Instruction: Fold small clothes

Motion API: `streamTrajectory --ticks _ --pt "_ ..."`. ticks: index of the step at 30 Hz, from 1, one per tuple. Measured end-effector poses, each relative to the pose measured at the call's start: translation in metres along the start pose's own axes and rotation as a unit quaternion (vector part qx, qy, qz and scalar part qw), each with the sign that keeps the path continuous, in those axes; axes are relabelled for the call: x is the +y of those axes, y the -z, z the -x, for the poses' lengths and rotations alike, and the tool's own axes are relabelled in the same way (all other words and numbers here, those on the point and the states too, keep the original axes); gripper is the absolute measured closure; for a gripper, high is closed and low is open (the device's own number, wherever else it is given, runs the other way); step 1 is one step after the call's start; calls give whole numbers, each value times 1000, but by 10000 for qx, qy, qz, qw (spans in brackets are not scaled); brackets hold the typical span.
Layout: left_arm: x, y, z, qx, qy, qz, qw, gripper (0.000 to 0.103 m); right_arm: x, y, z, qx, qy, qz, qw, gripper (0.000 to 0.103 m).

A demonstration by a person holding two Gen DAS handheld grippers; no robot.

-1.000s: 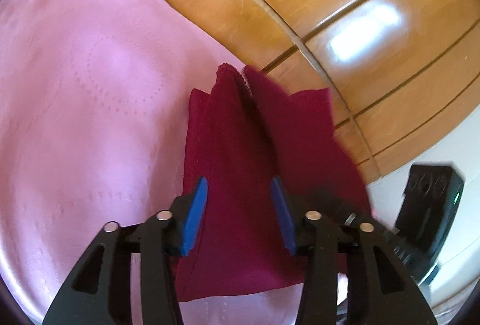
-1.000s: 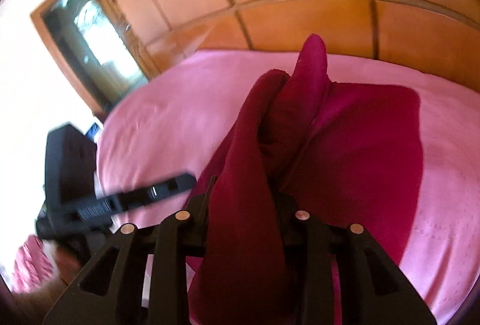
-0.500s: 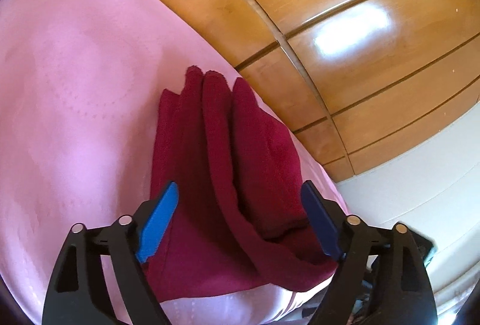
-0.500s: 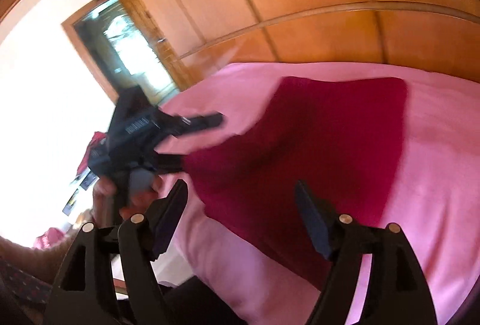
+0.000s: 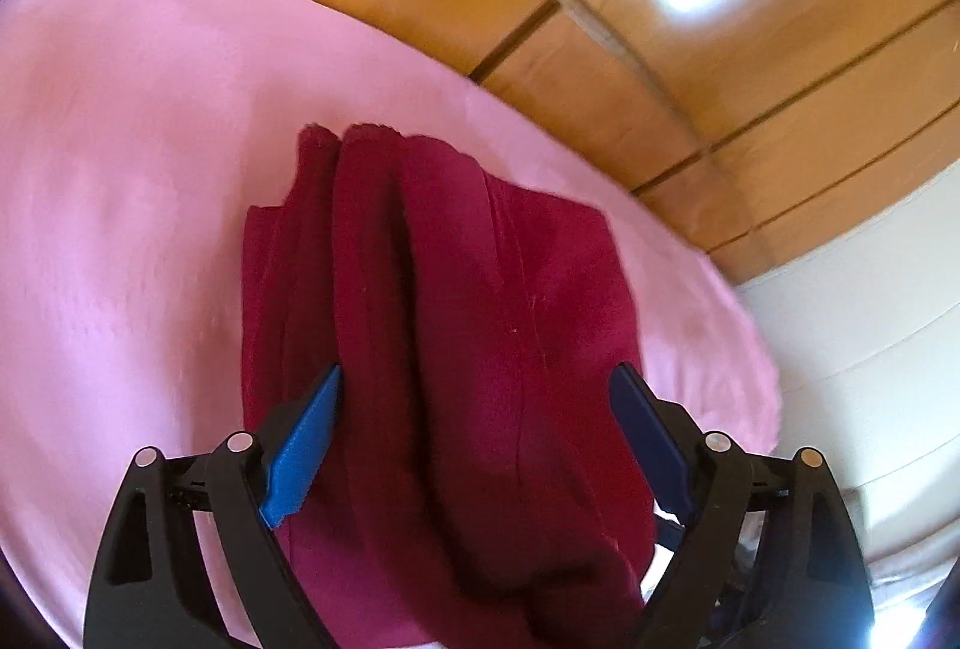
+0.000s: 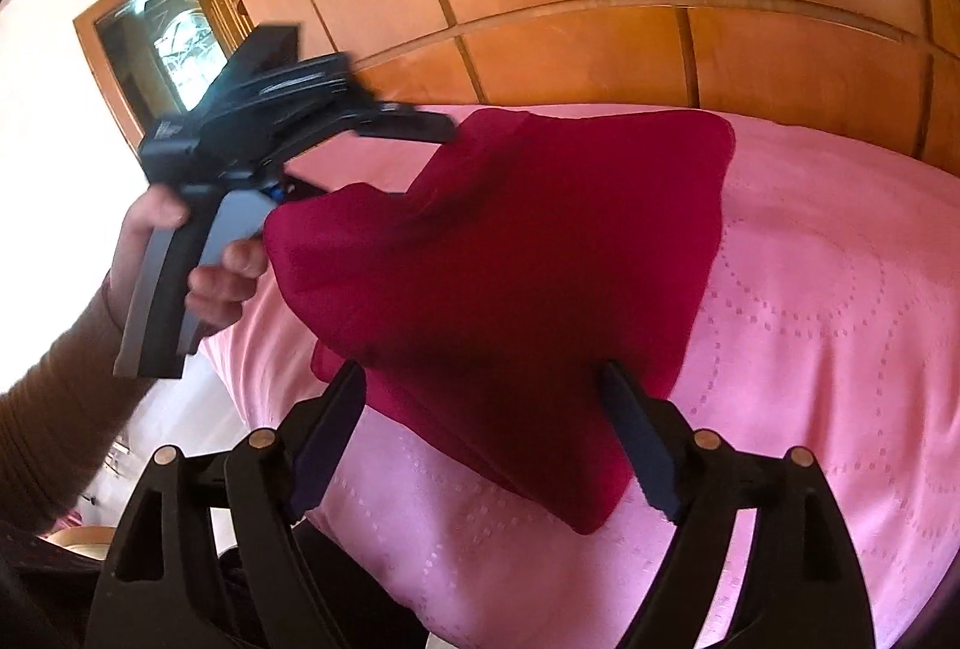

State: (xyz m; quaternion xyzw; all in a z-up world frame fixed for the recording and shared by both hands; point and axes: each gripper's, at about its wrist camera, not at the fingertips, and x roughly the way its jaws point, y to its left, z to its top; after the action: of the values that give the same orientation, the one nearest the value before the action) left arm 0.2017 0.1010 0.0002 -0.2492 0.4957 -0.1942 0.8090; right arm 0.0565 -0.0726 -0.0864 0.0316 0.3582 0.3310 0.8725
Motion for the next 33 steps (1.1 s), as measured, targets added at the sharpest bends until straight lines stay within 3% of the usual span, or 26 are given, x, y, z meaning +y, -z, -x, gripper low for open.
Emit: streamTrajectory --ticks 3,5,7,10,13,17,20,21,23,24,25,27,30,33 --pt "-6 -3 -15 216 -447 -155 9986 17 4 2 -5 -35 12 31 10000 15" --pt "-7 -2 -22 294 -709 -326 9965 35 6 3 -8 -50 17 60 10000 13" --pt "-5 0 -21 356 -784 -482 9951 66 7 3 -10 -41 20 96 9999 13" --pt "10 2 6 11 -384 -425 9984 79 3 5 -8 -30 -105 69 9999 13" --pt "25 11 24 -231 -102 -403 9989 82 -2 5 -11 35 -233 -8 9997 13" --pt "49 33 13 -196 -438 -334 9983 82 4 10 -25 165 -282 76 9994 13" --pt "60 41 15 -449 -157 3 9989 71 17 16 -35 236 156 494 9984 12" --pt "61 42 18 -444 -13 144 9989 61 21 16 -36 244 238 601 9976 11" --pt "56 42 18 -439 -21 160 9989 57 25 17 -37 262 343 711 9965 10" --pt "51 43 19 -453 -173 25 9988 58 26 16 -37 282 364 730 9963 10" --pt "42 45 20 -473 -416 -265 9977 68 26 15 -36 301 333 721 9964 10" --pt "29 47 21 -499 -794 -716 9930 77 20 9 -28 360 -56 521 9980 10" --pt "23 48 30 -649 -938 -1036 9881 82 1 -6 -4 224 -772 -97 9967 12" --pt "25 46 36 -744 -967 -1166 9857 83 -17 -22 12 -66 -785 -406 9961 13"
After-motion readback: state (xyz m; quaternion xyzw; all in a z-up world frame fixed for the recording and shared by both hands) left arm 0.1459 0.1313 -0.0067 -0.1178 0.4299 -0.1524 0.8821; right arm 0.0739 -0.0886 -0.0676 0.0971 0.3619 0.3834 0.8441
